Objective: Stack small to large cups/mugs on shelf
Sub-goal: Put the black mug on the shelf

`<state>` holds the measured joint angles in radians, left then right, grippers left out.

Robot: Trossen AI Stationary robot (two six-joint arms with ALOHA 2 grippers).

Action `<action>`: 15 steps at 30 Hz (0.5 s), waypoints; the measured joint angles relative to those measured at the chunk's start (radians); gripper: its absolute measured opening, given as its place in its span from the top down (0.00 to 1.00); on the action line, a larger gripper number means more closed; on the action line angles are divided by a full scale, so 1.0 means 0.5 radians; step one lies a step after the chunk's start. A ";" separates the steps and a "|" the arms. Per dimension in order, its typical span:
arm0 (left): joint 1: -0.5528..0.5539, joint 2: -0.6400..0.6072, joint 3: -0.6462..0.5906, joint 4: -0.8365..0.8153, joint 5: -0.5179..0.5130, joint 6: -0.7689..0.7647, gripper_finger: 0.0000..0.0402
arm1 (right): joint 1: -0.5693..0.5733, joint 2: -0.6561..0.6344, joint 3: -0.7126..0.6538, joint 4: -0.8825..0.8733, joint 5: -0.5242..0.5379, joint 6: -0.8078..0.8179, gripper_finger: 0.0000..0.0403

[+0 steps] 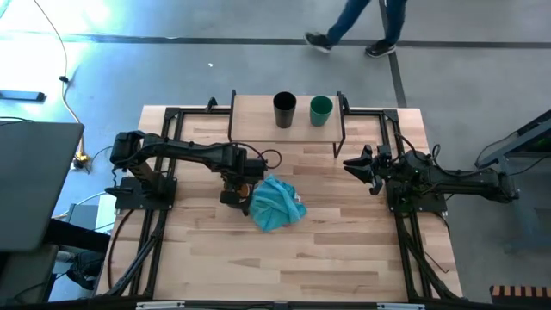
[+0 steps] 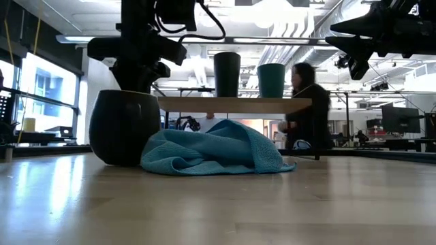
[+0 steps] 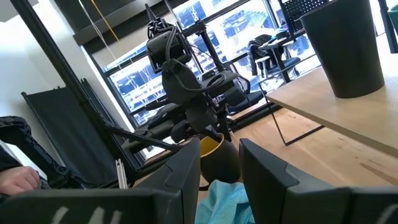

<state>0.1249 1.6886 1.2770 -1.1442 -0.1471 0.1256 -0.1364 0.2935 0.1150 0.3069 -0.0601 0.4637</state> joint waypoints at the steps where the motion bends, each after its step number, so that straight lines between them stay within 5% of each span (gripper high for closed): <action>1: 0.000 0.000 0.000 0.000 0.000 -0.001 0.81 | 0.000 0.000 0.000 0.000 0.000 0.000 0.74; 15: 0.001 0.000 0.000 -0.012 -0.058 -0.201 0.80 | 0.000 0.000 0.000 -0.002 0.000 0.001 0.74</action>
<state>0.1253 1.6886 1.2772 -1.1501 -0.1761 0.0249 -0.1364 0.2935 0.1150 0.3061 -0.0601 0.4641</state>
